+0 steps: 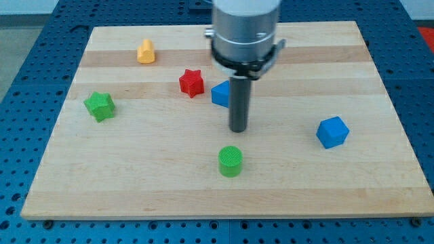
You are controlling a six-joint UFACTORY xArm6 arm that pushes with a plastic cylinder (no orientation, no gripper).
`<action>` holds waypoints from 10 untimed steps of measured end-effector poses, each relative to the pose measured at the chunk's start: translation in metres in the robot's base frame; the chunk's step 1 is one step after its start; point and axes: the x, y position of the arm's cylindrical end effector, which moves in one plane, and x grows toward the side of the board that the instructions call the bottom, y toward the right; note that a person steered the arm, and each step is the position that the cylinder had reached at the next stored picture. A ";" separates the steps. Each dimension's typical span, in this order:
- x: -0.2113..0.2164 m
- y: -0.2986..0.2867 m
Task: Push the red star closer to the red circle
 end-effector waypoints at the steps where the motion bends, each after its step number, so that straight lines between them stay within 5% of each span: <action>1: 0.000 -0.045; 5: -0.070 -0.107; 10: -0.104 -0.037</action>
